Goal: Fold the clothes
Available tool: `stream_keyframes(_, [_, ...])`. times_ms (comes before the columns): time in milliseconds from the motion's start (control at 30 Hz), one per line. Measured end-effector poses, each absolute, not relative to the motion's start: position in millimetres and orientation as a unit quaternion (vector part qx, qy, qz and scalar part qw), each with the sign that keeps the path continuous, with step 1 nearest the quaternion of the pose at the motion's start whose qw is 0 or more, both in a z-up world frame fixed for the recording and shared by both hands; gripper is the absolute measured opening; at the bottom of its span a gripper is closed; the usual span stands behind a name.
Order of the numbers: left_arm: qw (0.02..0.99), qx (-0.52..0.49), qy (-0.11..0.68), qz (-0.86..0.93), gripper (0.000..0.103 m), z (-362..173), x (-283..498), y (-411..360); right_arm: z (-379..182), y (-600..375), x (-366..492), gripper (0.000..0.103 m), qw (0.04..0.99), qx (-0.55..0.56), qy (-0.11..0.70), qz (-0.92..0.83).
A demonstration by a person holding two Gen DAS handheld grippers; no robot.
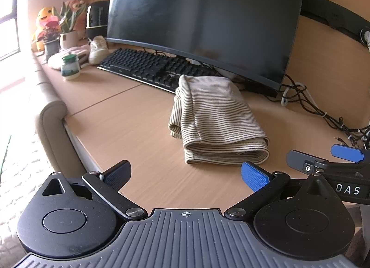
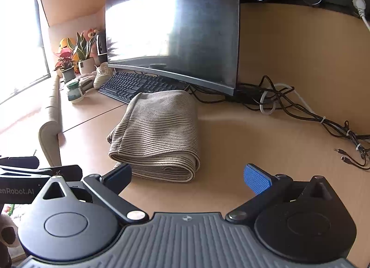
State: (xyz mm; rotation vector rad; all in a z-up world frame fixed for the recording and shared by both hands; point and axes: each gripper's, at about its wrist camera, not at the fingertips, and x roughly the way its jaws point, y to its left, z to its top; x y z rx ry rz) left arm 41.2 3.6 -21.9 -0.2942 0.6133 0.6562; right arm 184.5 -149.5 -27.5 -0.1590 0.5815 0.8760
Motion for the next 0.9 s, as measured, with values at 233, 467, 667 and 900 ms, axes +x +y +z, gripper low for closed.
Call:
stream_keyframes(233, [0.889,-0.145,0.295,0.318,0.103,-21.8,41.1,5.0,-27.1,-149.1,183.6,0.103,0.861,-0.078,0.276,0.420])
stream_keyframes(467, [0.884,-0.152,0.299,0.327,0.103,-24.3,41.3,8.1,-27.3,-147.1,183.3,0.103,0.858,-0.081,0.276,0.425])
stream_keyframes(667, [0.878,-0.140,0.306,0.339,0.103,-25.4,44.1,5.6,-27.1,-146.2,182.3,0.103,0.852,-0.079,0.276,0.437])
stream_keyframes(900, [0.882,-0.147,0.302,0.330,0.103,-25.4,43.9,7.0,-28.6,-148.8,187.5,0.103,0.857,-0.074,0.280,0.427])
